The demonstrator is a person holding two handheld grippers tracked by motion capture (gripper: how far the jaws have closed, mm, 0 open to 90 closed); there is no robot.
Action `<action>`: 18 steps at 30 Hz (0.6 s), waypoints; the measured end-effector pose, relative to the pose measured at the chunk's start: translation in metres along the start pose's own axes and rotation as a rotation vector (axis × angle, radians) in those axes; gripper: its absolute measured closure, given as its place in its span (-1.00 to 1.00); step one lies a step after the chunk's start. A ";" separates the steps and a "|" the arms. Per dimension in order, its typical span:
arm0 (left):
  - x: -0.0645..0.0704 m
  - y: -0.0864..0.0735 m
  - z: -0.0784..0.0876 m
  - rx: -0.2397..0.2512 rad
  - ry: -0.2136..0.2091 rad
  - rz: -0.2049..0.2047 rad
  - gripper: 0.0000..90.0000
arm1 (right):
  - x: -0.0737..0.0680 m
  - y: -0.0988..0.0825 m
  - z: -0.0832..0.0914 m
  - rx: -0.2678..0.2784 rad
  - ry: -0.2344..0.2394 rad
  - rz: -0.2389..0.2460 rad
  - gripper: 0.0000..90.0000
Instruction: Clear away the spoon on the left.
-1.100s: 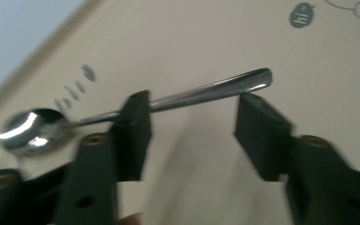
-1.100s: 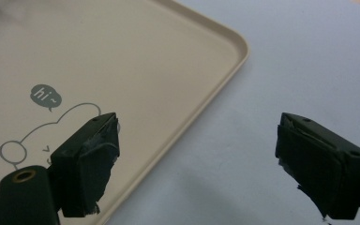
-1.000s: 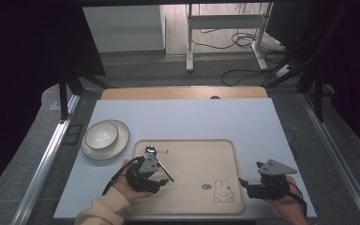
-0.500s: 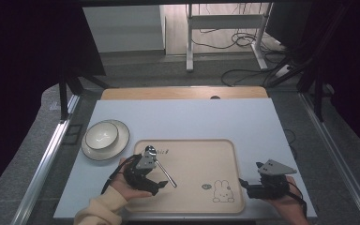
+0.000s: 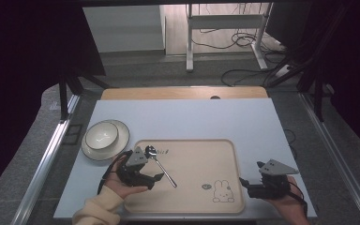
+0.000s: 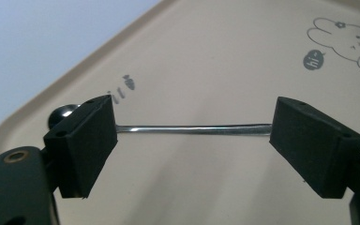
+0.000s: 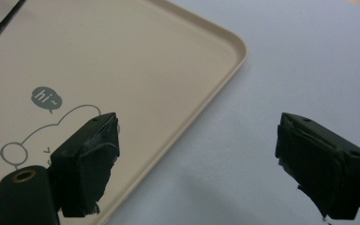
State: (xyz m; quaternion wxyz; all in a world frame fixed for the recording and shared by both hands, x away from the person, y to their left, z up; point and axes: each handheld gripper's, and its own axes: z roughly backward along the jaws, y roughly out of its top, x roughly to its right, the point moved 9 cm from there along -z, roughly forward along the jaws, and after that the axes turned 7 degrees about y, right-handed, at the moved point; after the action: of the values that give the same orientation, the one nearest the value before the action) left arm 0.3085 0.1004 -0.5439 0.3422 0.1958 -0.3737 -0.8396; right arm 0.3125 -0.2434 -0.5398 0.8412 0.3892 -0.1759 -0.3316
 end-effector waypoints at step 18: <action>-0.028 -0.011 0.038 0.053 0.116 0.101 -0.62 | -0.001 0.000 0.000 -0.010 -0.002 0.004 -0.69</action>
State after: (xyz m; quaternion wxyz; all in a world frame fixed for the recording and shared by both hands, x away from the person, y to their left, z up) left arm 0.3004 0.1447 -0.5260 0.3999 0.2337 -0.3848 -0.7984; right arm 0.3121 -0.2429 -0.5405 0.8437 0.3843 -0.1759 -0.3310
